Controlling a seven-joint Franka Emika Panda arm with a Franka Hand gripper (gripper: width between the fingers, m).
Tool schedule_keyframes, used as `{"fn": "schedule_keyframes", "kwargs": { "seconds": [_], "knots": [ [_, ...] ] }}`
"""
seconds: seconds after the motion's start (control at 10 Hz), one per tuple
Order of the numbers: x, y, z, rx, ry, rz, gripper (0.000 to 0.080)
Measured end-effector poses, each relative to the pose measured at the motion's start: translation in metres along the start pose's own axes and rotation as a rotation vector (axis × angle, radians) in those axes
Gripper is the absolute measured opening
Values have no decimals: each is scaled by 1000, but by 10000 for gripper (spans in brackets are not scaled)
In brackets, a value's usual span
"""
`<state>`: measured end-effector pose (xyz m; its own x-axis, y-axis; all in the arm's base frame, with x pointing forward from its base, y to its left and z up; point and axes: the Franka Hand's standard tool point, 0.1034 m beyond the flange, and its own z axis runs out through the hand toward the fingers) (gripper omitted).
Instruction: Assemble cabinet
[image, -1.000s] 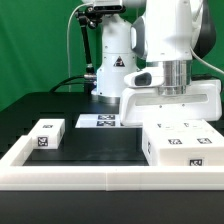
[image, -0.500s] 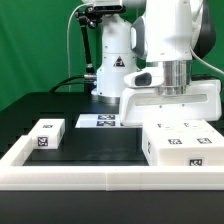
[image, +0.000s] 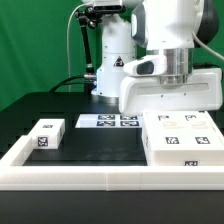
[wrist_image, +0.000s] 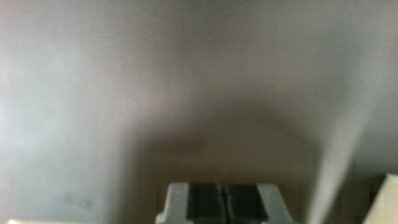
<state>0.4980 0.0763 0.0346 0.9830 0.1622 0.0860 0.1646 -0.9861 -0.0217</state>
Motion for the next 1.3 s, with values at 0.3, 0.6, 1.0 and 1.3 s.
{"fn": "schedule_keyframes", "kwargs": {
  "seconds": [0.3, 0.6, 1.0, 1.3],
  "knots": [
    [2, -1, -13, 1, -11, -3, 5],
    [0, 0, -9, 0, -9, -12, 5],
    [5, 9, -23, -1, -28, -33, 5],
    [13, 7, -47, 4, -63, -31, 5]
  ]
}}
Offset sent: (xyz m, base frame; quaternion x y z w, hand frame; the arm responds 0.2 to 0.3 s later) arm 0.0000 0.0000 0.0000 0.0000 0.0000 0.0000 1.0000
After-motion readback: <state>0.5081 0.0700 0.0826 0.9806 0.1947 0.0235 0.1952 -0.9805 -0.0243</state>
